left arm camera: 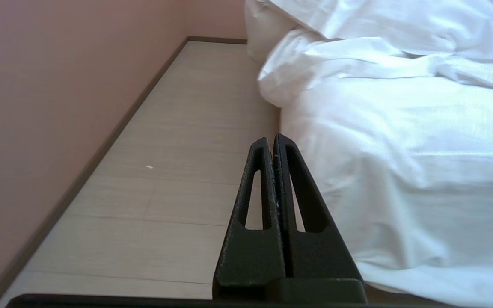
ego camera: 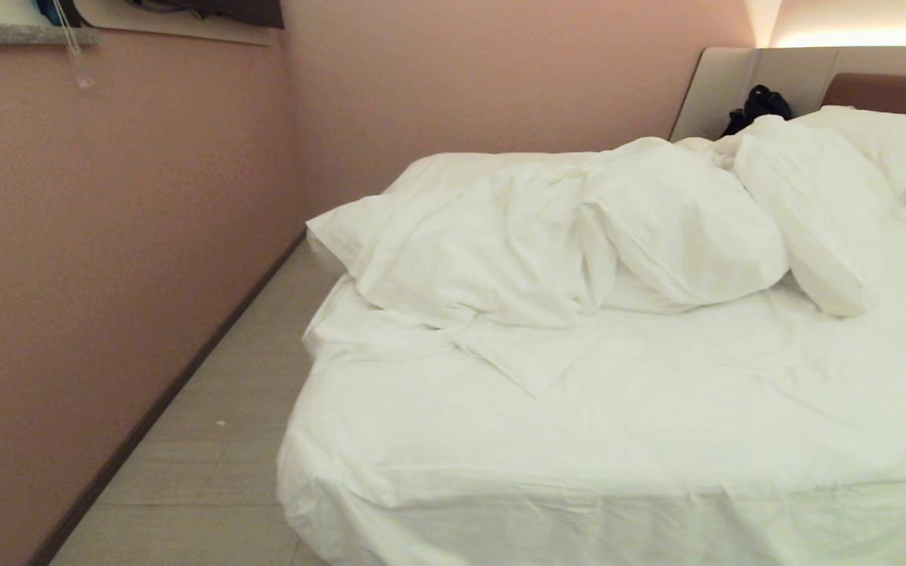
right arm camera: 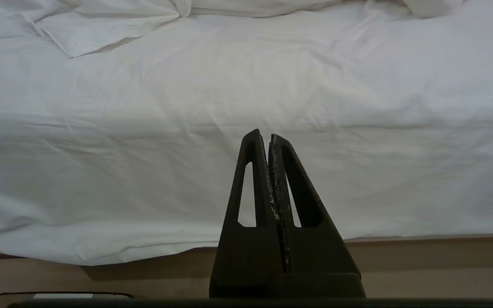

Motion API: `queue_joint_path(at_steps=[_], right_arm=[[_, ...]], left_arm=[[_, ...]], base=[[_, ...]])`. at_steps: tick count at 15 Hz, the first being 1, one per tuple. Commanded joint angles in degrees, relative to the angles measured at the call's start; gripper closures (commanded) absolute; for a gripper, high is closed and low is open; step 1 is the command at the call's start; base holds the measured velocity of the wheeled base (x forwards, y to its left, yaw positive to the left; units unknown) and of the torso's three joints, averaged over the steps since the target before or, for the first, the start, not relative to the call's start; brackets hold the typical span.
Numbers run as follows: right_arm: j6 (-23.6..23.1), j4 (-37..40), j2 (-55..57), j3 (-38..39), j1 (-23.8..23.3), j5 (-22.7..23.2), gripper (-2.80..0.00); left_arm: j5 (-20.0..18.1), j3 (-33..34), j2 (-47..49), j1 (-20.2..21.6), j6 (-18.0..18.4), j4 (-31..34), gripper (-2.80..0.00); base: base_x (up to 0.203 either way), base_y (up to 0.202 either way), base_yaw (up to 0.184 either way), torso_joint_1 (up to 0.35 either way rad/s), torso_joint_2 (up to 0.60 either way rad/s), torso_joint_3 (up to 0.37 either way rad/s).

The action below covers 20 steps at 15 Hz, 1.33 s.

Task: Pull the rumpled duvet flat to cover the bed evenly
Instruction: Hold the folded corner of the quilt

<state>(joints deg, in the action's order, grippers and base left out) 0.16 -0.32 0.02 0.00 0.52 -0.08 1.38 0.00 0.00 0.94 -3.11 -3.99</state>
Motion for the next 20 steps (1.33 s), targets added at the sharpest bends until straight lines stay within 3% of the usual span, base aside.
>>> queue_joint_path(at_steps=[1, 17, 20], right_arm=[[0.02, -0.03, -0.02, 0.0, 0.08, -0.01, 0.0], [0.02, -0.03, -0.02, 0.0, 0.09, -0.01, 0.0], [0.02, -0.03, -0.02, 0.0, 0.09, -0.01, 0.0]], left_arm=[[0.03, 0.0, 0.0, 0.03, -0.06, -0.06, 0.0], [0.03, 0.0, 0.0, 0.03, 0.03, -0.06, 0.0], [-0.06, 0.0, 0.0, 0.03, -0.06, -0.06, 0.0]], base=[[0.0, -0.193, -0.001, 0.001, 0.0, 0.006], [0.0, -0.194, 0.0, 0.002, 0.0, 0.002], [0.0, -0.078, -0.002, 0.002, 0.0, 0.0]])
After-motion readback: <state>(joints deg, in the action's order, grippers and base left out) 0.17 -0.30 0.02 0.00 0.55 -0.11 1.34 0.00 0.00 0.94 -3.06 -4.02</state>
